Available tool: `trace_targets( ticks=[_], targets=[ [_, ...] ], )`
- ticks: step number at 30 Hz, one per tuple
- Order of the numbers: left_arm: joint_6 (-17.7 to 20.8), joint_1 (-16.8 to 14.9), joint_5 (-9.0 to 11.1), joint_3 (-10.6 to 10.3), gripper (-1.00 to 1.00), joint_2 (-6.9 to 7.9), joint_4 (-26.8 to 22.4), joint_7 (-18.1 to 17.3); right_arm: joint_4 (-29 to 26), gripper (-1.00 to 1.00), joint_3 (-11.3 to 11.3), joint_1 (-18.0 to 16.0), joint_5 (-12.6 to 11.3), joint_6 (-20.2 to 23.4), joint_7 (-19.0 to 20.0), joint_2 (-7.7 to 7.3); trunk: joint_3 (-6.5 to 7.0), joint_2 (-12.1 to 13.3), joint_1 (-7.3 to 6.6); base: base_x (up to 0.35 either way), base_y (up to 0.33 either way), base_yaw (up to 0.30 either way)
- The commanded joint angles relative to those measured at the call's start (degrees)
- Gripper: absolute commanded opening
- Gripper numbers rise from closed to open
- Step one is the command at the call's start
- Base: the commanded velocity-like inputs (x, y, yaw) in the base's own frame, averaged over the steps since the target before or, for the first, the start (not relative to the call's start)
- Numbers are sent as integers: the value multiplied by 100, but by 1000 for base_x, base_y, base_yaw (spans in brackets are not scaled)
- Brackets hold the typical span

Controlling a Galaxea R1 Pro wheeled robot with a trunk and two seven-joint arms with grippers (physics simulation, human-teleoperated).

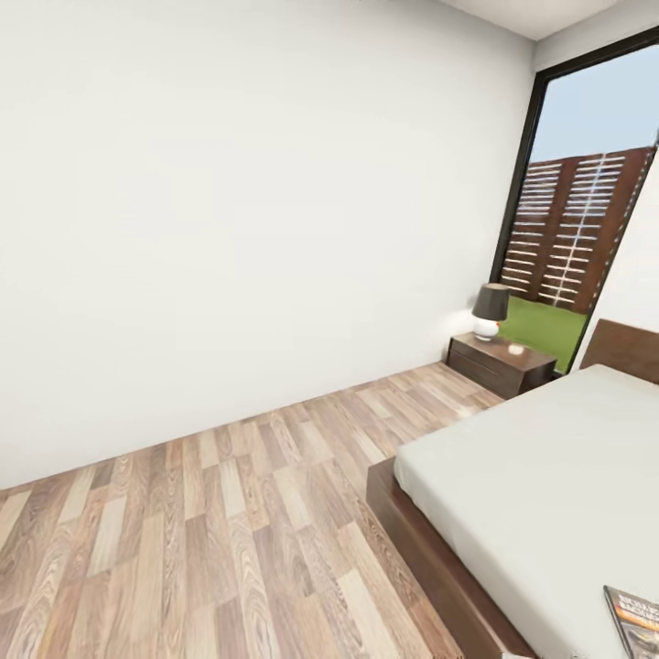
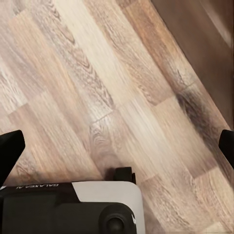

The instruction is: In the bedroom, move the book from the bed onto either nightstand, and place the two sandals side by side next to the bed.

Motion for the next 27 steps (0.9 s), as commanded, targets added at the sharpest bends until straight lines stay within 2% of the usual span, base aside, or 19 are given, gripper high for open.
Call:
trace_targets(
  ticks=[1,27],
  targets=[
    [-18,-1,60,-43,100,2,7,-27,17,100,45,-8,-61,-2,29,1,1,-4,2,7,6,-300],
    [-18,-1,60,-43,100,1,7,-27,17,100,45,-8,-61,-2,28,1,68,-4,2,0,0,-300]
  ],
)
